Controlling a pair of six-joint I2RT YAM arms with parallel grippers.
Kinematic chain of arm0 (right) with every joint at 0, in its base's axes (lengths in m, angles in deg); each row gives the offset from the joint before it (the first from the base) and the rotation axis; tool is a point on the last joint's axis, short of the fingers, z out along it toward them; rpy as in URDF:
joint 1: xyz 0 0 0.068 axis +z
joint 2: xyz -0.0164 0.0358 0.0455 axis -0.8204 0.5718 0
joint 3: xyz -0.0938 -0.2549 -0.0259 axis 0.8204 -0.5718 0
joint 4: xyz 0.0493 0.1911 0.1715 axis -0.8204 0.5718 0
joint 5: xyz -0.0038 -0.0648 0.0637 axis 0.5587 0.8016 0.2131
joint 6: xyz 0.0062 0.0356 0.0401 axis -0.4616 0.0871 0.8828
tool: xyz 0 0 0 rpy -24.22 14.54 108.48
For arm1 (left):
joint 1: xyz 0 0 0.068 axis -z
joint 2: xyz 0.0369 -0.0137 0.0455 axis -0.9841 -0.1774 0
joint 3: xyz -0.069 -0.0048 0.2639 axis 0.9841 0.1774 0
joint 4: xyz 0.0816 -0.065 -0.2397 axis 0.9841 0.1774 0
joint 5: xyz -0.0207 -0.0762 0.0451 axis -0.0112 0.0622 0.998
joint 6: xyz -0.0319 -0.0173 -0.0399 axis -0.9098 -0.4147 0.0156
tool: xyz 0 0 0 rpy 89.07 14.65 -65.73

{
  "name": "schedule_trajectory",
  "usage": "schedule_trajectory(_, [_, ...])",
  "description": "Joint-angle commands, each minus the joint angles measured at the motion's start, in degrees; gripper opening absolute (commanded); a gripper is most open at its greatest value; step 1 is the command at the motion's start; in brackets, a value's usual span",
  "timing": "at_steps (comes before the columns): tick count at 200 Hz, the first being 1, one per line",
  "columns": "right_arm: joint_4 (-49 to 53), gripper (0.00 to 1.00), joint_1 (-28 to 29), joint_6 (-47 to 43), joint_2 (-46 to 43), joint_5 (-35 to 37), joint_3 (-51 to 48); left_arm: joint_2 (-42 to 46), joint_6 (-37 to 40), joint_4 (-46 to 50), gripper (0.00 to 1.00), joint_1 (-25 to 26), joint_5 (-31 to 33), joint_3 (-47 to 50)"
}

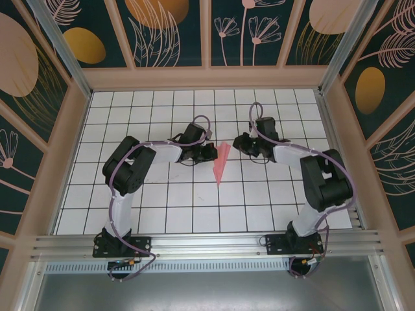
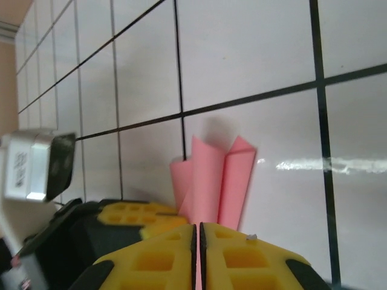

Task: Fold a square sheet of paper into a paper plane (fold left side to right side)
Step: Fold the wing for the fifth time at the center of the table.

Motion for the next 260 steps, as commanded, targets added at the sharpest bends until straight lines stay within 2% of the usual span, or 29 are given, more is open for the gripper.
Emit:
schedule_trajectory(1, [3.01,0.13,0.41,-1.45,4.74,1.6,3.83,-1.7,0.92,1.05,0.08,-0.4,0.96,-0.39])
schedule_trajectory(60, [4.49,0.12,2.2,-2.24,12.05,1.53,9.98,-1.56,0.7,0.66,0.08,-0.33,0.76,-0.19])
schedule_trajectory(130, [6.33,0.12,2.55,-2.69,15.77,2.98,11.12,-0.71,0.86,1.06,0.08,-0.35,0.99,-0.41])
schedule_trajectory(260, [6.75,0.11,2.94,-3.8,16.95,2.48,10.72,0.55,4.12,0.75,0.08,-0.38,-1.68,-2.81])
